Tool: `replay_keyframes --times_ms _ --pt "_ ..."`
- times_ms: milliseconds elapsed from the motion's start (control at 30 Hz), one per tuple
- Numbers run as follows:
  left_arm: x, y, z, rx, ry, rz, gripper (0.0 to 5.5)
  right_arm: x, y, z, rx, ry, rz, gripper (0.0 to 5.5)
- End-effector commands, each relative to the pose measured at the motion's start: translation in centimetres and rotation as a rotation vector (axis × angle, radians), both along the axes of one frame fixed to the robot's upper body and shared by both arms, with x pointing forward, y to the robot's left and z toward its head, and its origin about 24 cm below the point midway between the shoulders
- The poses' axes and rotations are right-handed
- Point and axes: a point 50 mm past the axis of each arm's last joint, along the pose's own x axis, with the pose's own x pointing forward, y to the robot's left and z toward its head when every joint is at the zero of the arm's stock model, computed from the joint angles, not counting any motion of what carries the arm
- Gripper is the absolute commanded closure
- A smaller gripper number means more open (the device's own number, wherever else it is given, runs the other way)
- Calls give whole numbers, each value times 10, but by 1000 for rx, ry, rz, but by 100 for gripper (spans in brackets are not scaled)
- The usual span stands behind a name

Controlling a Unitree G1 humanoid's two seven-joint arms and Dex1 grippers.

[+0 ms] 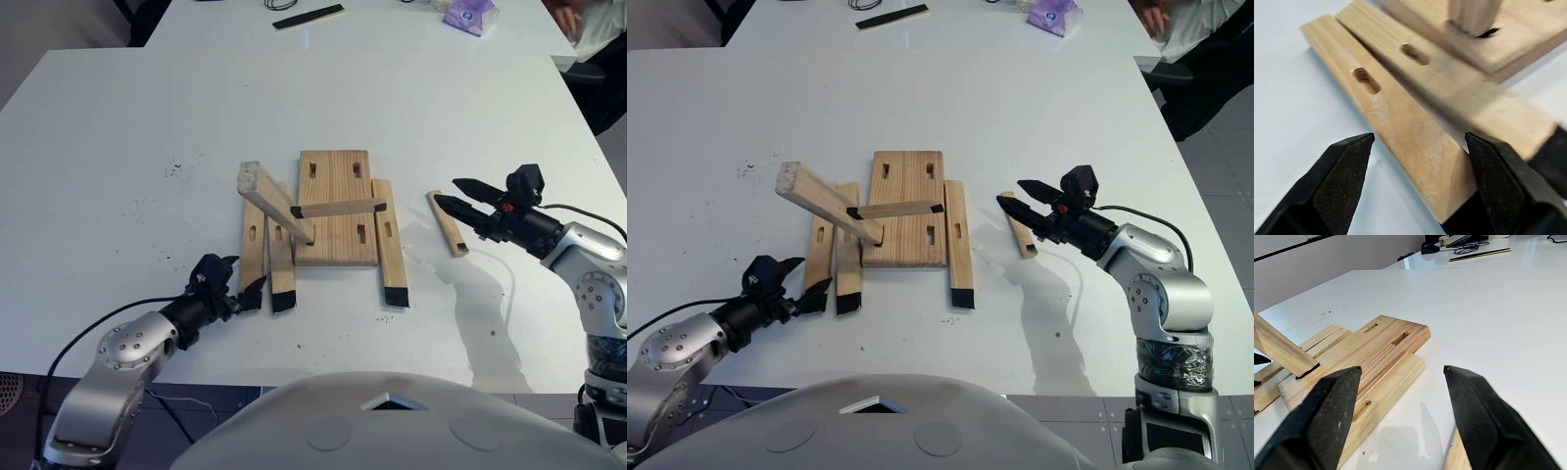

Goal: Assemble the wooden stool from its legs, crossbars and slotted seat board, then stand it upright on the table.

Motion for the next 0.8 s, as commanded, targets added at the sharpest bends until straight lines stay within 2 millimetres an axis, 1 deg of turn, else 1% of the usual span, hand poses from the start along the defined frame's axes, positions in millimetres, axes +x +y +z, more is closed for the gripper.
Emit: replay_keyframes --times_ms 33,133,267,333,433,533,567,633,700,733,800 --pt "-12 45 -31 168 224 148 205 -3 2 -1 6 7 -3 241" --pt "-10 49 -33 152 248 165 205 -2 3 -1 2 6 0 241" --pt "-7 43 -41 61 294 201 205 2 4 0 -6 2 11 241" --pt "-3 42 -43 27 302 226 232 4 4 1 -11 0 16 241" --pt "9 43 -49 -46 305 288 288 8 6 1 -17 -3 27 241" --pt "19 40 -51 -126 301 328 336 12 9 1 -28 -7 47 241" --pt "21 40 -52 -132 298 335 348 13 9 1 -29 -8 52 241" --pt "22 40 -52 -139 288 350 350 13 8 2 -28 -12 50 241" --pt "25 41 -49 -168 265 367 350 14 5 4 -24 -19 36 241" --pt "31 42 -43 -202 225 383 350 16 3 6 -17 -27 21 241" --pt "50 46 -23 -259 90 409 350 22 -2 11 13 -51 -24 241"
